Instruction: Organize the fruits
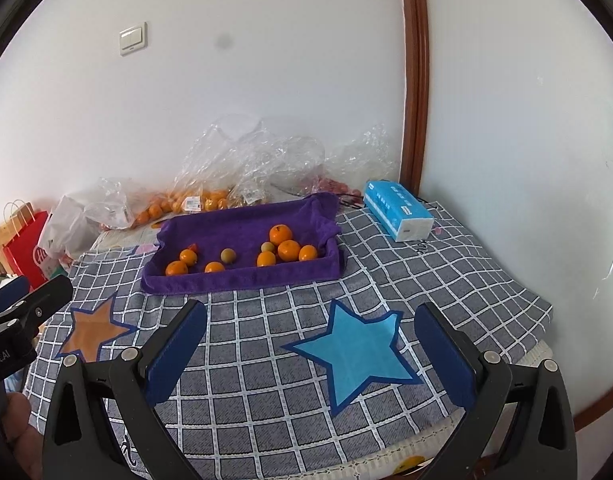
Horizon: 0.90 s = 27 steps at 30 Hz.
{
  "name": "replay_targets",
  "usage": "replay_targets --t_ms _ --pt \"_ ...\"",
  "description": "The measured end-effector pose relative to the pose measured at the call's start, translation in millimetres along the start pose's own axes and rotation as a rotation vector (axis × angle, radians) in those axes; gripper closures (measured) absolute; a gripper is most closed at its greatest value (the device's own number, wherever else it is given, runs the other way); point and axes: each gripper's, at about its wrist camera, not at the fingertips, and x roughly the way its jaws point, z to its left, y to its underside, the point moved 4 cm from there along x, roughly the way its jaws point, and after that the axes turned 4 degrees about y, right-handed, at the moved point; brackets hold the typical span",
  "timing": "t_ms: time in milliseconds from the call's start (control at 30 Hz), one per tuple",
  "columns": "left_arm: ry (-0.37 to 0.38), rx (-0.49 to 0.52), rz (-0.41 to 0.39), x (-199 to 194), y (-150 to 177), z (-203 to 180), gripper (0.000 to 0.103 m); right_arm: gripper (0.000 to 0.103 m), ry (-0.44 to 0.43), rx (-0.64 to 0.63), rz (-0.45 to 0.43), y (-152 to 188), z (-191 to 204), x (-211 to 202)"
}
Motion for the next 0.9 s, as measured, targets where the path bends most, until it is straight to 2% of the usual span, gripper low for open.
replay_targets --t_ms 900 --pt "-0.017 -0.010 -0.005 -1.8 1.3 5.5 0.002 0.001 0.001 0.001 0.007 5.9 4.9 0.9"
